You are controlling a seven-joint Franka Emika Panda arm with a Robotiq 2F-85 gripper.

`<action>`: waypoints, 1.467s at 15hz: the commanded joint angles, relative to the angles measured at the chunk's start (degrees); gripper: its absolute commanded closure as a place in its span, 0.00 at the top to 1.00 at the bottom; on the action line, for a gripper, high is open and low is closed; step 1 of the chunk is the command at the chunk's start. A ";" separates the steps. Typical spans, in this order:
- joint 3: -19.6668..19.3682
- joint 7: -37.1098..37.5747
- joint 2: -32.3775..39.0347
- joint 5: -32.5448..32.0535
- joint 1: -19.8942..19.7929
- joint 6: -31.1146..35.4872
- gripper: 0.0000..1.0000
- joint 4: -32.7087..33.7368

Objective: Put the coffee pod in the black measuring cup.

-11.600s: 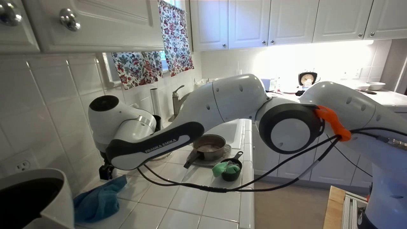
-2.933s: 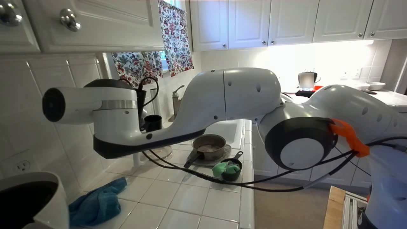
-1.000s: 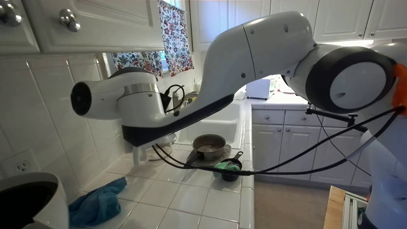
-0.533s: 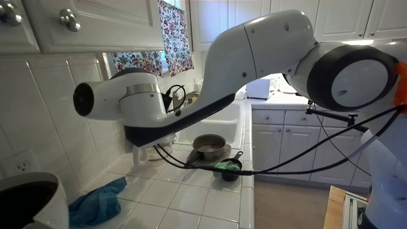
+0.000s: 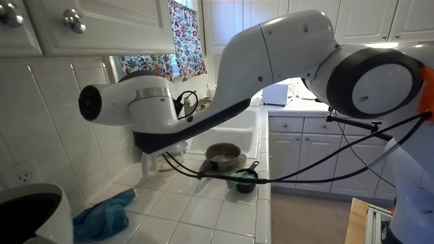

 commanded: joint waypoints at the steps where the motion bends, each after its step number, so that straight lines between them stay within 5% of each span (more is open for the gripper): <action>1: 0.02 2.70 -1.18 -1.15 1.50 -0.33 0.26 -1.51; 9: -0.15 11.32 -4.34 0.19 6.61 -9.84 0.26 -6.20; 16: 0.29 17.67 -10.35 1.50 6.51 -13.84 0.26 -13.98; 22: 11.63 16.50 -19.23 1.08 -3.90 -9.98 0.26 -25.01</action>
